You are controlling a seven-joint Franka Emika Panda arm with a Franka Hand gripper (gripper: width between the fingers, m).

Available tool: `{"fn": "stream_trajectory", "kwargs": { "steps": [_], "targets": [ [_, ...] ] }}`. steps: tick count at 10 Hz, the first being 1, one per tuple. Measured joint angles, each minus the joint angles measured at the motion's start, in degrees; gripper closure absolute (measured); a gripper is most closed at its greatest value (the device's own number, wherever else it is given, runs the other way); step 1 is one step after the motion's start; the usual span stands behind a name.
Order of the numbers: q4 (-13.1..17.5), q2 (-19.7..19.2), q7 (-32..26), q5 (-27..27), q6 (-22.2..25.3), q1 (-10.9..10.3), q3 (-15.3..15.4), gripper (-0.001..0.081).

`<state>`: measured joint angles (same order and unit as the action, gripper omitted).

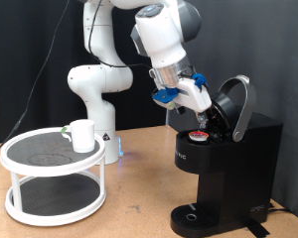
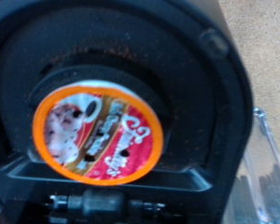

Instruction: Make a cup of coffee with the keurig machine

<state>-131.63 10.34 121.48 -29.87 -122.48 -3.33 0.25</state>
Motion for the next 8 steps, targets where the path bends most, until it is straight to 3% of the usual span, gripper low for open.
{"fn": "stream_trajectory", "kwargs": {
  "steps": [2, 4, 8],
  "targets": [
    [0.3, 0.1, 0.0, 0.0, 1.2, 0.4, -0.3, 0.0072],
    [0.2, 0.7, -3.3, -4.3, -0.4, 0.4, -1.0, 0.0072],
    [0.6, 6.1, -5.6, -8.6, 3.7, 0.9, -4.6, 0.0072]
  ]
}}
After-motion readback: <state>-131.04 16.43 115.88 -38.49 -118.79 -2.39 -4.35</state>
